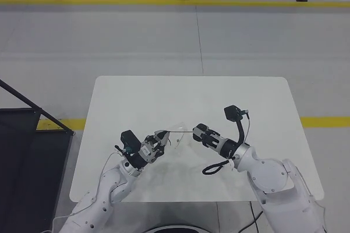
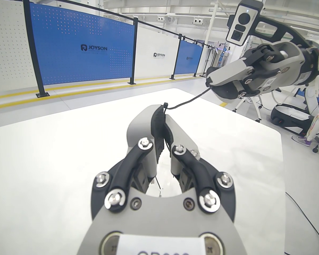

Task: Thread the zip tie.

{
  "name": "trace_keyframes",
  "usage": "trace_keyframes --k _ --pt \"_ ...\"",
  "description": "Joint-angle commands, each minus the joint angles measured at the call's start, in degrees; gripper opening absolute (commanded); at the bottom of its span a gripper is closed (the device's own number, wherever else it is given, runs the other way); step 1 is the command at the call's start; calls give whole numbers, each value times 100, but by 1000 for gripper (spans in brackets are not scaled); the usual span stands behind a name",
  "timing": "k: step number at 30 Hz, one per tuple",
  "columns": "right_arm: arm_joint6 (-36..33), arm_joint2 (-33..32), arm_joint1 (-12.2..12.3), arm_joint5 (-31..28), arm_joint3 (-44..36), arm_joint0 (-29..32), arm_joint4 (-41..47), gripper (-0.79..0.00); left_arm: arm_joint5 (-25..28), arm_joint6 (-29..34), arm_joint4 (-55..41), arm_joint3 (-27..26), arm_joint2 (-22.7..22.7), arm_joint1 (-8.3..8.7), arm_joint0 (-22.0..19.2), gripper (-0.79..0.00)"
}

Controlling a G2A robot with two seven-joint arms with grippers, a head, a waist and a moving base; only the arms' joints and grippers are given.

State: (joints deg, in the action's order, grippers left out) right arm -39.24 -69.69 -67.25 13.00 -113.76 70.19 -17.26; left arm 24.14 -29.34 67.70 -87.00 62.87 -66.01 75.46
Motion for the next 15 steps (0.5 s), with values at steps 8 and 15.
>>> trace_keyframes --k 8,15 --pt "28 6 1 7 -14 5 22 -785 0 0 0 0 0 0 0 -785" --pt "78 -37 9 -9 -67 75 27 -785 0 0 0 0 0 0 0 -785"
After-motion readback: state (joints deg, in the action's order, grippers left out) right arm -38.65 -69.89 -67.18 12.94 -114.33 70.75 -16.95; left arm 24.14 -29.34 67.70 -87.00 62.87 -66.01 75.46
